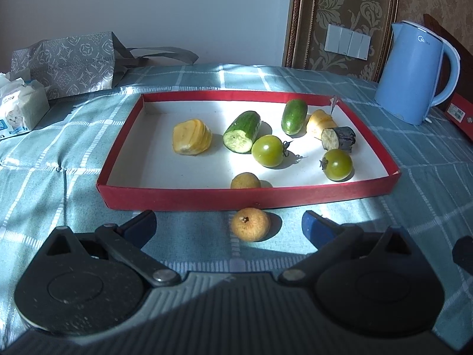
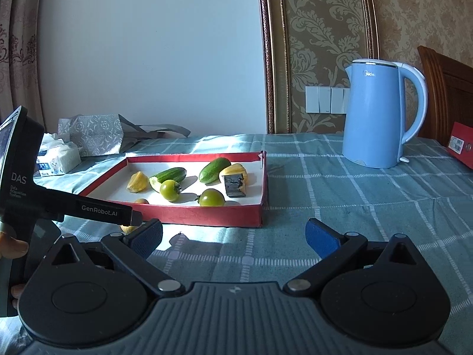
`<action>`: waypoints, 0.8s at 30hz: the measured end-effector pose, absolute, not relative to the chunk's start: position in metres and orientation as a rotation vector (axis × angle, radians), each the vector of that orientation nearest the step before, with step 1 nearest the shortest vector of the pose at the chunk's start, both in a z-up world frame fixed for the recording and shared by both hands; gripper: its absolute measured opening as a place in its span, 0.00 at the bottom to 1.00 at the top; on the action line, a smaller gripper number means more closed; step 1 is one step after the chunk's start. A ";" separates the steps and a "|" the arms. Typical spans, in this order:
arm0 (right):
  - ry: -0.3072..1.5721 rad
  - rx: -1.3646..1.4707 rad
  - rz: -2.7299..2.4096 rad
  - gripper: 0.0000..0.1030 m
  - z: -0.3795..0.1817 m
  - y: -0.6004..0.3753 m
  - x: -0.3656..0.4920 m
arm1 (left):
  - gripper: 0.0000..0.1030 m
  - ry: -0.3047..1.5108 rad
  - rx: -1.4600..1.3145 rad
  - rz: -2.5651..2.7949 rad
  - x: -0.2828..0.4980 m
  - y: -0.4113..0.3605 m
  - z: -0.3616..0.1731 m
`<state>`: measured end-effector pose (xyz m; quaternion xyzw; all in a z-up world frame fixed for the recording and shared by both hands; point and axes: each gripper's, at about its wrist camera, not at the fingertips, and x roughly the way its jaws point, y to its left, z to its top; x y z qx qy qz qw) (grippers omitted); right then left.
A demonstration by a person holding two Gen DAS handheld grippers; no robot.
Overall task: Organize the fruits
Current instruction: 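Move both open grippers back toward the produce left on the cover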
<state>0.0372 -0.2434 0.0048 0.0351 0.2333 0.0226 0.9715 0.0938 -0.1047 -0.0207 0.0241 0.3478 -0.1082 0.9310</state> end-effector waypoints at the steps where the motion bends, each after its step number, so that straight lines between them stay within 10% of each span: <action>1: 0.484 0.080 0.046 1.00 0.003 -0.245 0.039 | 1.00 0.716 0.055 -0.217 0.095 -0.107 -0.022; 24: 0.426 0.127 0.146 1.00 -0.005 -0.252 0.030 | 0.88 0.755 0.088 -0.203 0.112 -0.115 -0.042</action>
